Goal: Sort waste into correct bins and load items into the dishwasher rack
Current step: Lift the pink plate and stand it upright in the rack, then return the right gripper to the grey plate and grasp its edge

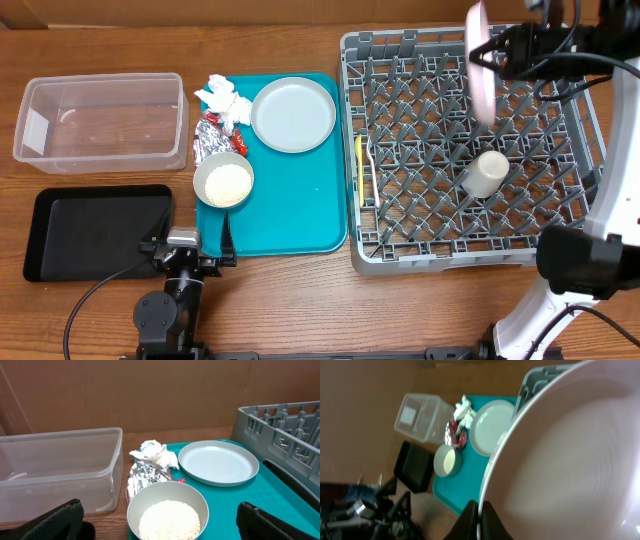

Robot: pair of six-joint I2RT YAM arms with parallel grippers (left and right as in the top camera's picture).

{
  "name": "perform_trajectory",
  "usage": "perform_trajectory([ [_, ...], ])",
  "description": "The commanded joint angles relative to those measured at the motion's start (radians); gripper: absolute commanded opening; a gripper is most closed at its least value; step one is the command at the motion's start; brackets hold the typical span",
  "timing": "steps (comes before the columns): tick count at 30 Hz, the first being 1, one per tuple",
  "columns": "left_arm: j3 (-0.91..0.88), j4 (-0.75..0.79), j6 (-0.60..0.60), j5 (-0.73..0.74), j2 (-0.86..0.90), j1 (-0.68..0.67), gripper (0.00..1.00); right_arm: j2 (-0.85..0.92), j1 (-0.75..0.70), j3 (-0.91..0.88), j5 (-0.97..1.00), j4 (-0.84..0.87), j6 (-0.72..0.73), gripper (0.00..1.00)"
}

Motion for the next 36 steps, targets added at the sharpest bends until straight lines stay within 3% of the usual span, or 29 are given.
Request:
perform_trajectory([
  [1,-0.003,-0.002,0.012,0.011,-0.011,0.011,1.0,0.029,0.006,-0.114,-0.048,0.011,-0.24,0.04],
  [3,-0.003,-0.002,0.012,0.011,-0.011,0.011,1.0,0.039,0.006,-0.193,-0.045,0.051,-0.313,0.04],
  [9,-0.003,-0.002,0.012,0.011,-0.011,0.011,1.0,0.043,-0.003,-0.324,-0.04,0.217,-0.307,0.04],
  [36,-0.003,-0.002,0.012,0.011,-0.011,0.011,1.0,0.09,-0.047,-0.328,-0.094,0.288,-0.227,0.04],
])
